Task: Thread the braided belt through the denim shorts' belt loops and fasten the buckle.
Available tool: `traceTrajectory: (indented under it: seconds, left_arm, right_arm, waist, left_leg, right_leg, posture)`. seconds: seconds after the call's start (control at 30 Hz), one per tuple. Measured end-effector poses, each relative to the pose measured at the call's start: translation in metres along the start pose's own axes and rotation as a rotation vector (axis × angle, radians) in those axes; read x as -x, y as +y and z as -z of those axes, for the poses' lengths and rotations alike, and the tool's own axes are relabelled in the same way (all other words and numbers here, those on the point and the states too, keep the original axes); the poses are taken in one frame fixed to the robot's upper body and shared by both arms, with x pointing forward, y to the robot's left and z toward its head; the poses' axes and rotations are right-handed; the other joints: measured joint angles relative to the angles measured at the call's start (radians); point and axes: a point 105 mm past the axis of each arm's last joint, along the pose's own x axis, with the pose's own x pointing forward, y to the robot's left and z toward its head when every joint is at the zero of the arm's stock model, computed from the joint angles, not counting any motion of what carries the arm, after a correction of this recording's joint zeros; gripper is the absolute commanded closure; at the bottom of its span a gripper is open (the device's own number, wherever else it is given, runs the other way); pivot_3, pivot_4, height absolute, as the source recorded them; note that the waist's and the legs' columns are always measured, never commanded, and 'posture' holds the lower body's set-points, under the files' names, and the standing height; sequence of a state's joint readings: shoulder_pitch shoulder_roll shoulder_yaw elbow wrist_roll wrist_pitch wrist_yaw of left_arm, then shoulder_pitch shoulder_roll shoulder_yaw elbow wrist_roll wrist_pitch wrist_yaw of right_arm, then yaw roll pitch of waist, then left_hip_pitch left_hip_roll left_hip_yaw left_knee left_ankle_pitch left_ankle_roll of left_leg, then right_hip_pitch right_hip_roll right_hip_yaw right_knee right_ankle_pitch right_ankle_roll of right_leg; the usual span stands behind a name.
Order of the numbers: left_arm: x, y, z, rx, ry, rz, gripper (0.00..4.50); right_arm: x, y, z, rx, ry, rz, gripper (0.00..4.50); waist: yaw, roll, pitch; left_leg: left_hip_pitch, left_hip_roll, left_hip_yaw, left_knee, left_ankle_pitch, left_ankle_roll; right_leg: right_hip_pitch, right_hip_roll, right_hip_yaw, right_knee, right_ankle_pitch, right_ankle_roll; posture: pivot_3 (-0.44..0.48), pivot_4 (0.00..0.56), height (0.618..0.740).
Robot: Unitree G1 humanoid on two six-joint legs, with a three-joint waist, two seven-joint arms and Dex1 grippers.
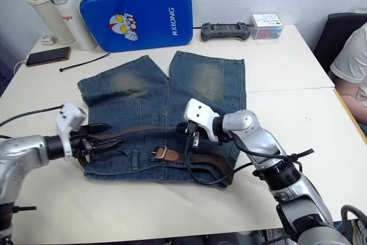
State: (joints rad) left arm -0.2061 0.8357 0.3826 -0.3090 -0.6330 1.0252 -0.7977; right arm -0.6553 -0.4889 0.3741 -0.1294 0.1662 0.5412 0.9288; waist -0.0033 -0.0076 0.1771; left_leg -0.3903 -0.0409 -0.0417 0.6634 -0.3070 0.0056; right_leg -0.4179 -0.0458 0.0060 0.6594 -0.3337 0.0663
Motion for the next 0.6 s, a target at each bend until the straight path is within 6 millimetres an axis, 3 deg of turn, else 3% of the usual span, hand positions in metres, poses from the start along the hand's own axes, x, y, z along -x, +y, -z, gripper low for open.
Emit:
traceTrajectory:
  seconds: [0.13,0.23,0.5,0.6]
  left_arm:
    - [0.026,-0.005,-0.052,0.154,-0.194,0.082,0.01]
    - [0.04,-0.019,-0.071,0.239,-0.269,0.188,0.01]
    - [0.055,-0.033,-0.073,0.4,-0.327,0.325,0.01]
    - [0.049,-0.049,-0.043,0.495,-0.184,0.334,0.01]
  right_arm:
    - [-0.003,0.001,-0.006,0.004,-0.02,-0.008,4.5]
    - [-0.004,0.001,-0.008,0.003,-0.031,-0.013,4.5]
    - [-0.008,0.003,-0.018,0.011,-0.064,-0.032,4.5]
    - [-0.009,0.002,-0.021,0.012,-0.076,-0.032,4.5]
  waist:
    - [-0.001,-0.002,0.0]
    - [-0.003,-0.002,0.0]
    - [-0.023,-0.003,-0.001]
    - [-0.034,-0.003,-0.001]
  left_leg:
    - [0.0,0.0,-0.001,0.001,0.0,0.0]
    - [0.001,0.0,-0.001,0.001,0.0,-0.001]
    - [0.001,0.0,-0.002,0.001,0.0,-0.003]
    - [0.003,0.0,-0.002,-0.001,-0.001,-0.003]
  right_leg:
    - [0.0,0.0,0.0,0.001,0.0,0.0]
    - [0.0,0.0,0.0,0.001,0.0,0.0]
    - [0.0,0.001,0.0,0.002,0.0,0.0]
    - [0.0,0.001,0.001,0.003,0.0,0.0]
  posture:
    - [0.0,0.15,0.74]
    - [0.0,0.15,0.74]
    - [0.0,0.15,0.74]
    - [0.0,0.15,0.74]
